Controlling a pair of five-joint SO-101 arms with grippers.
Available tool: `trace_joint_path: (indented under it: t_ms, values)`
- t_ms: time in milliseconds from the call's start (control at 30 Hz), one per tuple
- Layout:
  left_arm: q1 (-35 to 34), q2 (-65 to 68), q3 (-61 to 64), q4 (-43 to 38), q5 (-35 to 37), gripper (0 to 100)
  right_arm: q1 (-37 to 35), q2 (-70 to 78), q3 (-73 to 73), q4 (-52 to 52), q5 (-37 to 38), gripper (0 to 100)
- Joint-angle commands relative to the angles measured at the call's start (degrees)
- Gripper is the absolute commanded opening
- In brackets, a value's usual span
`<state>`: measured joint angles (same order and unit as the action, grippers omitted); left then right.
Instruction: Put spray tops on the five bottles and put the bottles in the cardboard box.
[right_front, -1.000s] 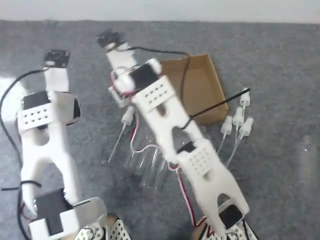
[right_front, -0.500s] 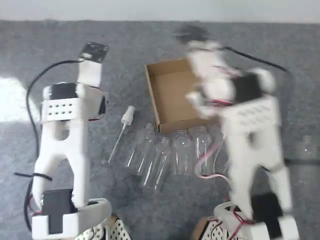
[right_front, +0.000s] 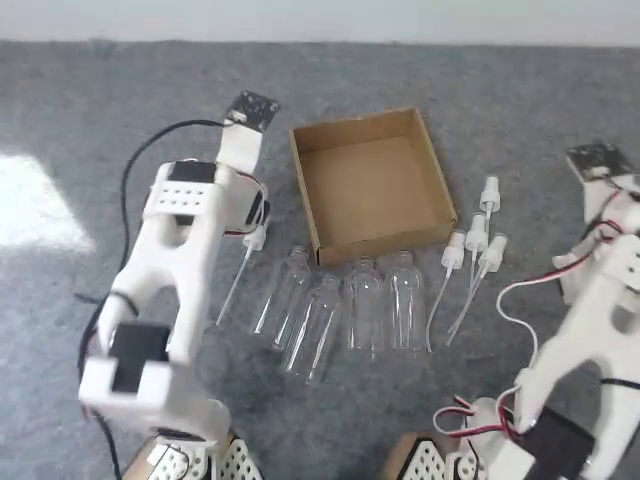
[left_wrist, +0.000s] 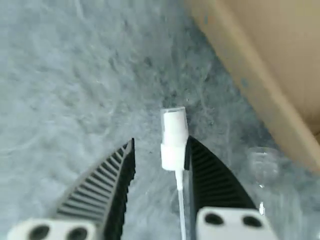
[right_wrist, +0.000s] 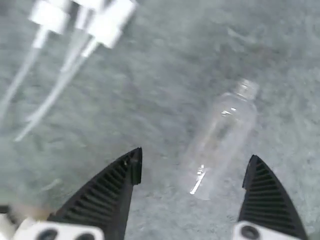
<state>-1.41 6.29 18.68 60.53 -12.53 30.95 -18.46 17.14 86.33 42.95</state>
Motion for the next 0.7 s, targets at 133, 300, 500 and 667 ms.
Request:
trace_joint_path:
  t_ms: [133,300,500,667]
  values:
    - [0.18,11.96,-11.65,2.55,2.02,15,7.52,10.33,-1.49,-10.07,1.58,32.2]
    - [0.26,16.26,-12.62,2.20,2.64,14,9.89,18.77,-7.74,-9.80,1.67,32.2]
    - [0.18,17.85,-12.62,2.55,2.64,2,12.44,25.80,-9.93,-10.07,1.76,32.2]
    - [0.00,17.58,-12.44,2.64,2.64,1,12.18,31.69,-10.02,-10.68,1.76,32.2]
